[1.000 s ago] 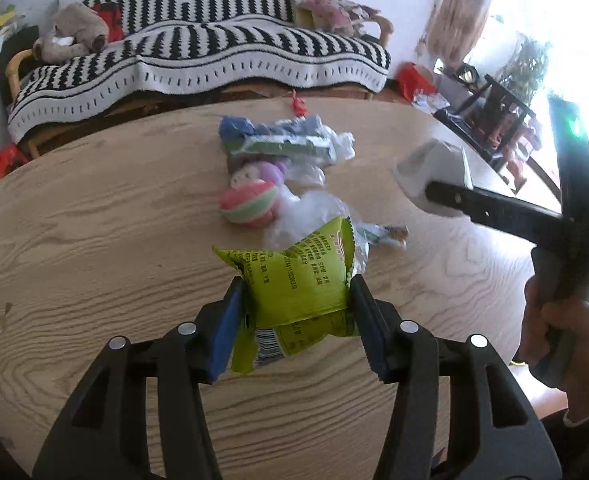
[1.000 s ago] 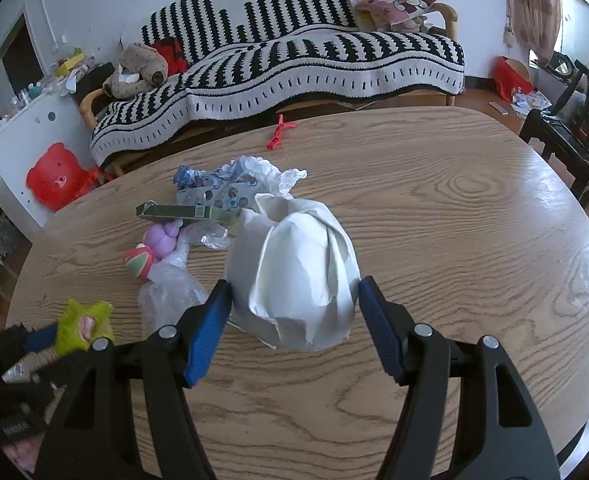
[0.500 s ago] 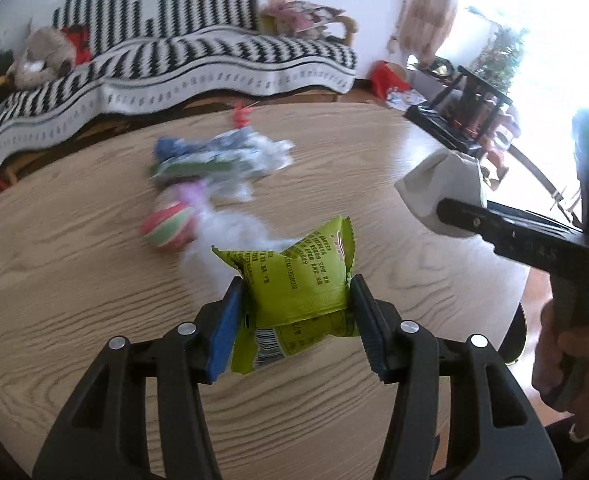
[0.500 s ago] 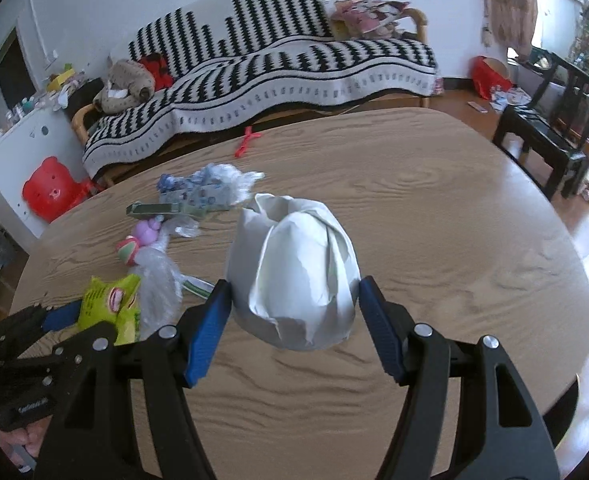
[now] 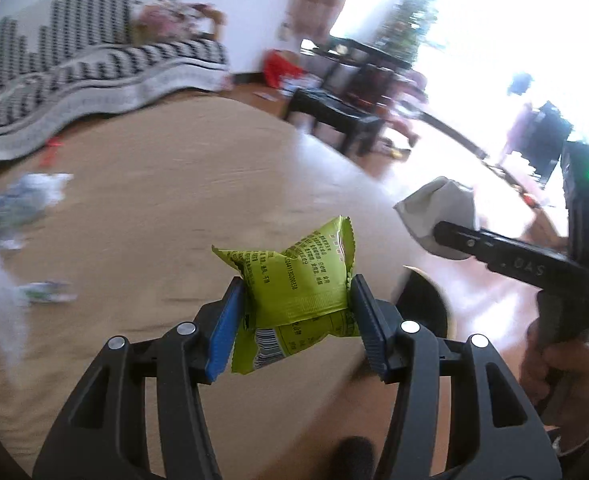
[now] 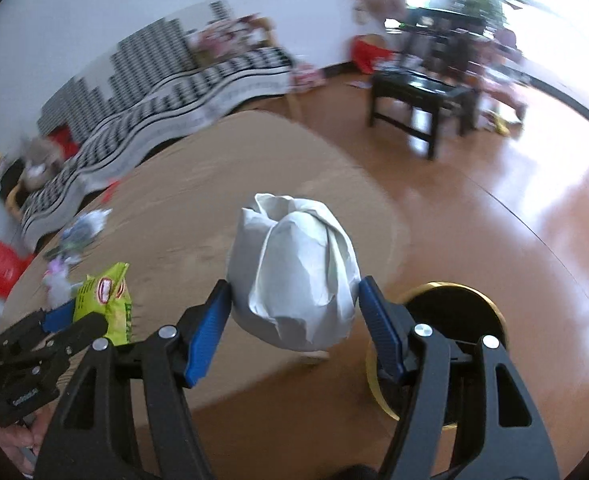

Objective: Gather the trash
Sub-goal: 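Carry both bags to the black bin and open both tools to drop them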

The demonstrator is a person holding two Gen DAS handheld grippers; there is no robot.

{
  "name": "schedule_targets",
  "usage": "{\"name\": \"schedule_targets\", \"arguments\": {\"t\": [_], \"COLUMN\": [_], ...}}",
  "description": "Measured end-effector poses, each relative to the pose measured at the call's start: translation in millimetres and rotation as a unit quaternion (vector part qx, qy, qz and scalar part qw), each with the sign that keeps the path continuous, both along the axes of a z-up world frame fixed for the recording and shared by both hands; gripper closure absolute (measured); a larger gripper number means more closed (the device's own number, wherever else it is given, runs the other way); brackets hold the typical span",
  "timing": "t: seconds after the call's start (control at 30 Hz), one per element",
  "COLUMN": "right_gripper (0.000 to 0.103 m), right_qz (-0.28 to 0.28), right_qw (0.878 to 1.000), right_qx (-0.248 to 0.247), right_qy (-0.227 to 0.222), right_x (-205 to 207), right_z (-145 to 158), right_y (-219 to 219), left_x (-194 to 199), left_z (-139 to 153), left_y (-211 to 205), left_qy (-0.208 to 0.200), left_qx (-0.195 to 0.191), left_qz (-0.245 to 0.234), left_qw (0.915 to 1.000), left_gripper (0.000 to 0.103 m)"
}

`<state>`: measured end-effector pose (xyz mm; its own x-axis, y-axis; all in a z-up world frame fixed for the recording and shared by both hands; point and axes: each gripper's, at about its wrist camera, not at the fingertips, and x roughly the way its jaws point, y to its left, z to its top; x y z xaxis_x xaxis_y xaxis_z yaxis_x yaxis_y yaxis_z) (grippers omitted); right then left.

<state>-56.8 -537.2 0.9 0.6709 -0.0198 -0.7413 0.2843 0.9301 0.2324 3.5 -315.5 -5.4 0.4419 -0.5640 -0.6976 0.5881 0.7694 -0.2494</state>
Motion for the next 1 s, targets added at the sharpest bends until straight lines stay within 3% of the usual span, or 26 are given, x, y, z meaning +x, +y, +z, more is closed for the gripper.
{"name": "schedule_targets", "arguments": {"t": [0.17,0.4,0.6,1.0], "right_gripper": [0.038,0.038,0.037,0.037], "right_qz": [-0.066,-0.122,-0.137,-0.166], "right_qw": [0.997,0.989,0.985,0.978], "right_qx": [0.021,0.057,0.068,0.074], "right_qy": [0.023,0.065,0.081,0.107], "right_x": [-46,-90,-99,-93], "right_z": [-24,-63,-80,-101], "right_y": [-71,-134,-153,-169], "left_x": [-27,-60,-68,-57], "left_z": [-13,-60,-92,-117], "left_y": [-76,-161,-193,-224], "left_qy": [-0.004,0.03,0.045,0.075], "left_qx": [0.0,0.03,0.058,0.06], "left_qz": [-0.074,-0.156,-0.182,-0.19], "left_qw": [0.9973,0.9868,0.9806,0.9771], "left_gripper": [0.05,0.049,0.049,0.049]}}
